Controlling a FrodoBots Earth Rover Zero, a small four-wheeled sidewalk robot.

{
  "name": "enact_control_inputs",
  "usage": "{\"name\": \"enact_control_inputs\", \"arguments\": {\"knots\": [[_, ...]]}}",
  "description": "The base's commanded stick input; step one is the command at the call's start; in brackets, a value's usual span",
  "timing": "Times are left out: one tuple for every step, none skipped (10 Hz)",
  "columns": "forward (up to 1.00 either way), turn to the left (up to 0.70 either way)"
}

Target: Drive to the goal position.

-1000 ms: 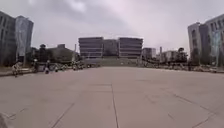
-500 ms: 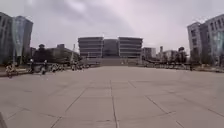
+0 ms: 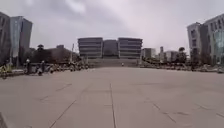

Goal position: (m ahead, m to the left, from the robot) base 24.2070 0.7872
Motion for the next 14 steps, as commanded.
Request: {"name": "enact_control_inputs", "arguments": {"knots": [[0.7,0.01],[0.7,0.01],[0.7,0.01],[0.7,0.01],[0.7,0.01],[0.7,0.01],[0.7,0.01],[0.7,0.02],[0.7,0.03],[0.7,0.08],[0.7,0.15],[0.7,0.15],[0.7,0.04],[0.7,0.01]]}}
